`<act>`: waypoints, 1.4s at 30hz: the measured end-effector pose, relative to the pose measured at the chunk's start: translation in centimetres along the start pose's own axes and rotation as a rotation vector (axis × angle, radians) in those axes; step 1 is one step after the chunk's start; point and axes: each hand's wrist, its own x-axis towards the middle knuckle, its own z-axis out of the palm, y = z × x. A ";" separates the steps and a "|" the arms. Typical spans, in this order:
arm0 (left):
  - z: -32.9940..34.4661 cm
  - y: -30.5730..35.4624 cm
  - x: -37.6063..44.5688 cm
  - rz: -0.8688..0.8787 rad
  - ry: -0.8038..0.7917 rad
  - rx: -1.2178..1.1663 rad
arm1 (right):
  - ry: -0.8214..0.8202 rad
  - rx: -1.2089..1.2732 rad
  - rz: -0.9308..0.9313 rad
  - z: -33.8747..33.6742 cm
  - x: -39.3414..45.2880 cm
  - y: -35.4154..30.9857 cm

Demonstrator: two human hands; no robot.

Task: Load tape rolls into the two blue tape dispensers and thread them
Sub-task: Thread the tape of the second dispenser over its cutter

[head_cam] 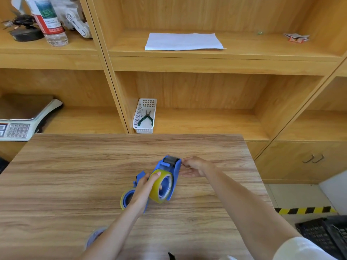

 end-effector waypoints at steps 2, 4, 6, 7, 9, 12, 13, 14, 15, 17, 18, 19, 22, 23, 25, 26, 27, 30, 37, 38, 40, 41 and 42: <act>0.1 0.3 0.3 -0.061 -0.013 -0.068 | -0.016 -0.026 -0.019 0.0 0.2 0.2; -0.2 0.3 0.6 -0.091 -0.026 -0.093 | -0.002 -0.113 -0.037 0.0 0.3 0.3; -0.3 0.3 0.7 -0.108 -0.027 -0.093 | 0.034 -0.250 -0.048 -0.1 0.4 0.3; -0.2 0.2 0.7 -0.112 -0.025 -0.089 | 0.069 -0.303 -0.064 -0.1 0.6 0.3; -0.3 0.0 0.9 -0.108 -0.015 -0.079 | 0.177 -0.349 -0.129 -0.1 1.0 0.3; -0.3 -0.4 1.0 -0.117 0.013 -0.084 | 0.241 -0.379 -0.272 -0.3 0.8 -0.3; -0.3 -0.5 1.1 -0.122 0.018 -0.089 | 0.202 -0.386 -0.298 -0.2 0.5 -0.5; -0.2 -0.5 1.1 -0.133 0.024 -0.094 | 0.154 -0.400 -0.306 -0.1 0.2 -0.6; -0.2 -0.6 1.1 -0.144 0.032 -0.099 | 0.113 -0.416 -0.301 0.1 0.0 -0.7; -0.3 -0.7 1.2 -0.145 0.033 -0.103 | 0.045 -0.417 -0.252 0.4 0.0 -0.6; -0.3 -0.7 1.3 -0.146 0.027 -0.103 | 0.018 -0.402 -0.219 0.5 0.1 -0.4; -0.4 -0.9 1.4 -0.145 0.026 -0.105 | -0.003 -0.389 -0.200 0.7 0.2 -0.2; -0.4 -0.9 1.6 -0.146 0.042 -0.108 | -0.010 -0.365 -0.198 0.8 0.2 0.1; -0.4 -0.9 1.7 -0.147 0.043 -0.107 | -0.010 -0.349 -0.200 0.7 0.3 0.2; -0.3 -1.1 1.9 -0.150 0.044 -0.106 | -0.024 -0.311 -0.186 0.5 0.5 0.3; -0.2 -1.1 1.9 -0.156 0.040 -0.105 | -0.037 -0.292 -0.173 0.3 0.6 0.3; -0.2 -1.2 2.0 -0.159 0.031 -0.102 | -0.051 -0.274 -0.162 0.2 0.7 0.4; 0.1 -1.3 2.0 -0.185 0.002 -0.101 | -0.097 -0.267 -0.133 -0.1 1.0 0.9; 1.0 -1.6 1.8 -0.291 -0.089 -0.059 | -0.041 -0.357 -0.176 0.6 1.6 2.6; 1.0 -1.6 1.8 -0.284 -0.092 -0.017 | -0.031 -0.380 -0.163 0.5 1.6 2.7; 1.0 -1.4 1.5 -0.242 -0.139 0.109 | -0.005 -0.426 -0.144 0.4 1.9 2.9; 1.1 -1.3 1.3 -0.220 -0.163 0.196 | 0.011 -0.462 -0.147 0.4 1.8 2.9; 1.2 -1.4 1.1 -0.198 -0.167 0.278 | 0.033 -0.525 -0.158 0.4 1.8 2.8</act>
